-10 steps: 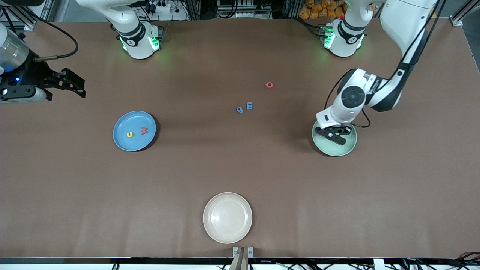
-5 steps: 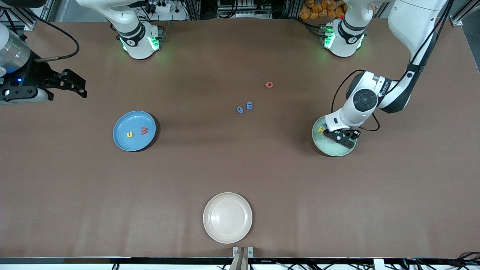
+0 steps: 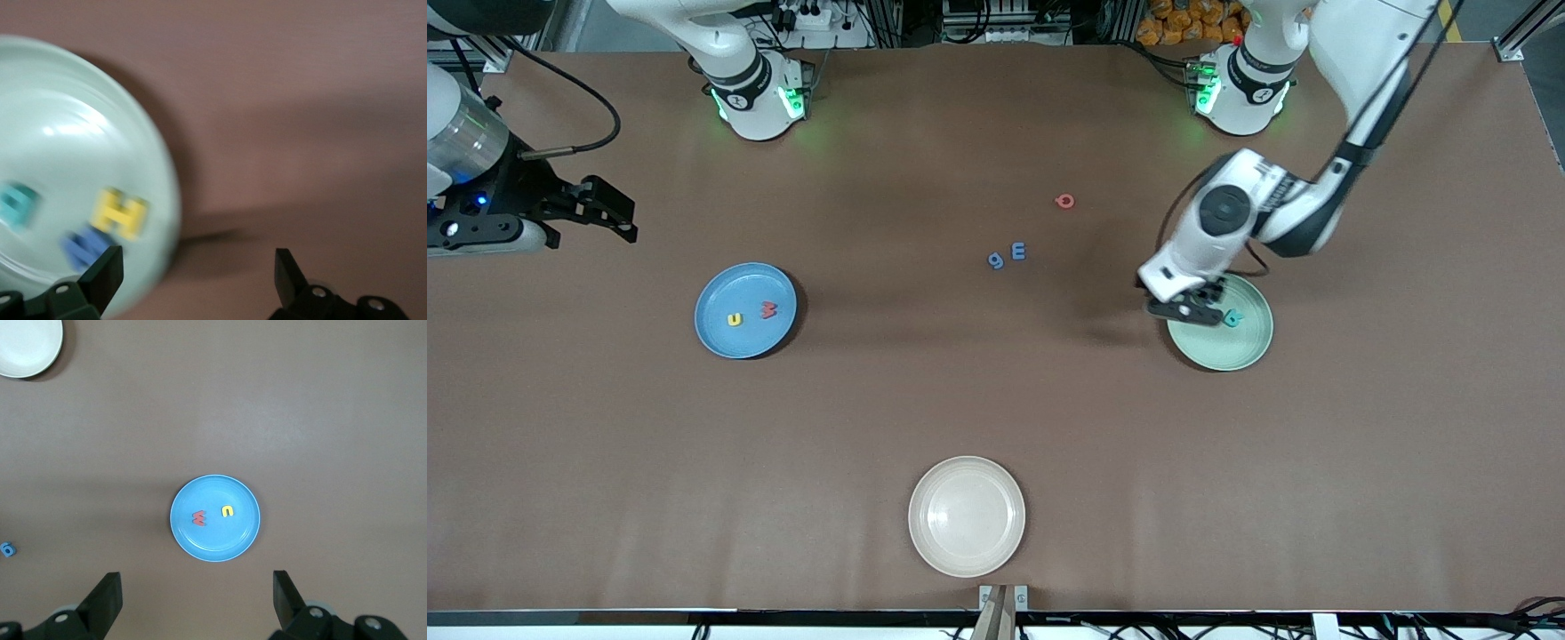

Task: Sort upper and lower case letters into plates
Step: 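Move the left gripper over the pink Q letter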

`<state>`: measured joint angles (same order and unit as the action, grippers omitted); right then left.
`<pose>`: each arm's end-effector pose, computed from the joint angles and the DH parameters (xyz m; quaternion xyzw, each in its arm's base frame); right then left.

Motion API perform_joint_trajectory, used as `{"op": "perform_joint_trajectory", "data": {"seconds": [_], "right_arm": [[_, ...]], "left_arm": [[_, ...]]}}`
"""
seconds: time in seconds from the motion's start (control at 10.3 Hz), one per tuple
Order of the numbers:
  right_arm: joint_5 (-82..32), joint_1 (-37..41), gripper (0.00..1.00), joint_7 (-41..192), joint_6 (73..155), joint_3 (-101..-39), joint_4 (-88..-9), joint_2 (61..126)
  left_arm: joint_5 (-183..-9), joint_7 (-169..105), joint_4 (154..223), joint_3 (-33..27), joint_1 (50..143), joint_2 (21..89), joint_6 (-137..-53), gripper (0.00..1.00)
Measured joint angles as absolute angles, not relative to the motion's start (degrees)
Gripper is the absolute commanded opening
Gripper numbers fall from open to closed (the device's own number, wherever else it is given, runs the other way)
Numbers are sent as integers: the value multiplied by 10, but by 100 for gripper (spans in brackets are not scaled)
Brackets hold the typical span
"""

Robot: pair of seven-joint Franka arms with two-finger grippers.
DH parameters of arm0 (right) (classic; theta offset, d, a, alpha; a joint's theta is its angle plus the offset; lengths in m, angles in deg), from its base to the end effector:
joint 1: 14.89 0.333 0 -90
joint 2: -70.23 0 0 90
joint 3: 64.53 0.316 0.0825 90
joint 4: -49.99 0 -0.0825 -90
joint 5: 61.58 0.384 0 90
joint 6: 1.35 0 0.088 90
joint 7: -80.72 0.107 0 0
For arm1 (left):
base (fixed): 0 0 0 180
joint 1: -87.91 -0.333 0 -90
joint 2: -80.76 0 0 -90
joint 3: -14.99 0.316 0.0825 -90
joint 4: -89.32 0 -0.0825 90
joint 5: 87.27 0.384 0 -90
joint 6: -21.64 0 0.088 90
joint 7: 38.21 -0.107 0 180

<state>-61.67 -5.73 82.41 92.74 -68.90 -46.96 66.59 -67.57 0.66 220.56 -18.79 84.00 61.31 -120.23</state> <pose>0.5381 0.0437 0.6079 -0.9996 -0.0272 -0.0066 0.0020 0.4473 -0.2667 0.2198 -0.9980 0.0522 0.0262 0.0256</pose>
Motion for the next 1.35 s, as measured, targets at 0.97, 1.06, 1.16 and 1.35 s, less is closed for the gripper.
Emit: {"op": "perform_joint_trajectory", "data": {"seconds": [0.97,1.06,1.16,1.35], "right_arm": [[-616,-54,100,824,929,-699,-480,655],[-616,-52,100,824,929,-697,-481,655],[-616,-49,100,824,929,-696,-482,655],[-616,-45,100,824,929,-696,-482,655]], "left_arm": [[-676,560,2217,-359,901,612,-1193,100],[-676,584,2219,-362,914,612,-1193,100],[-676,595,2227,-363,923,612,-1194,100],[-676,605,2248,-363,923,612,-1223,100]]}}
